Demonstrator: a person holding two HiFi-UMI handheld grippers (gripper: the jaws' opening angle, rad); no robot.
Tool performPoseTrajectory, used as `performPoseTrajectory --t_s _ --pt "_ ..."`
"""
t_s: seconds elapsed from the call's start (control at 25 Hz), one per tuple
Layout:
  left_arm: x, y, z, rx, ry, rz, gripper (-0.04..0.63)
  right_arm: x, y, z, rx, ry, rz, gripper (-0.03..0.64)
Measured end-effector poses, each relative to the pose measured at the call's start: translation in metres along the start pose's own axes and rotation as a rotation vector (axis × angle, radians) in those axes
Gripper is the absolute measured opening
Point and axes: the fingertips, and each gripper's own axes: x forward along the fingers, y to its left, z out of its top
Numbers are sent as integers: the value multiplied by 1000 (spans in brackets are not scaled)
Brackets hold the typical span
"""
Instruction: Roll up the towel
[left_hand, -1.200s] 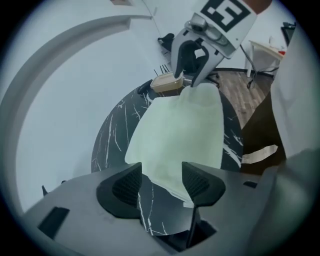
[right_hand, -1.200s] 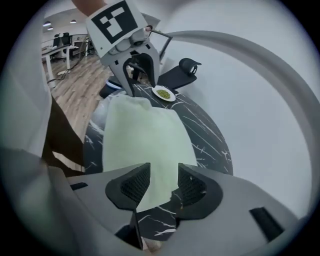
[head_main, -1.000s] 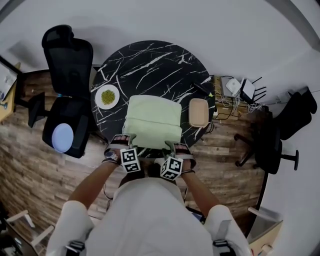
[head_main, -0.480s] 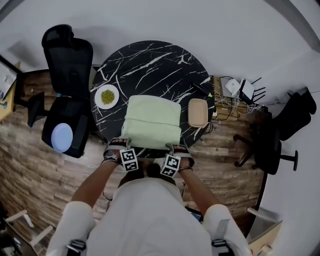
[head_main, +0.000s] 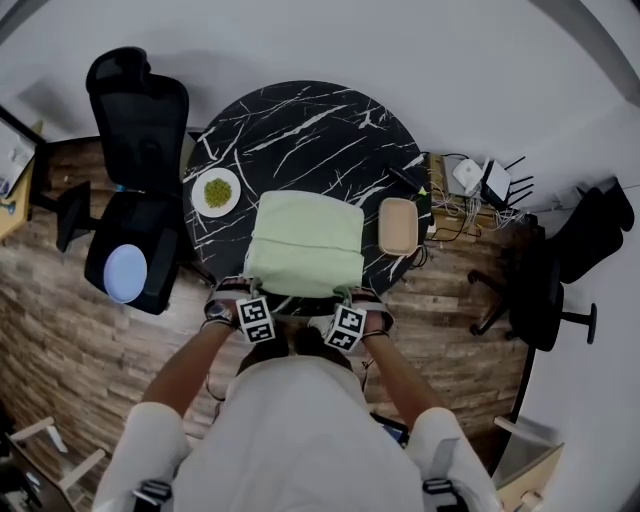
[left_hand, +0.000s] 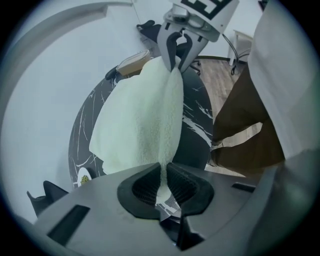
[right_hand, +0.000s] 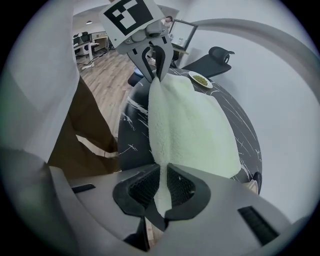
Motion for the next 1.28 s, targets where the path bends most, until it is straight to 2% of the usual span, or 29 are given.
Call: performPoseTrajectory --t_s 0.16,0.52,0.64,0.76,1.0,1.16,1.28 --pt "-14 -15 1 4 -15 -69 29 -14 12 0 20 -10 54 29" --pt "-74 -87 0 44 -46 -346 30 -73 95 -4 126 23 429 28" --pt "-89 -94 1 53 -60 -403 29 -90 103 -1 141 14 501 28" --pt "-95 -72 6 38 -76 -373 29 -99 76 3 164 -12 459 28" --pt "-85 14 23 -41 -106 -200 31 -88 -16 4 197 -36 233 28" --pt "-64 60 32 -11 -86 -54 31 -64 -58 5 158 2 150 29" --pt "-46 83 38 -14 -78 30 32 -45 -83 2 177 31 90 29"
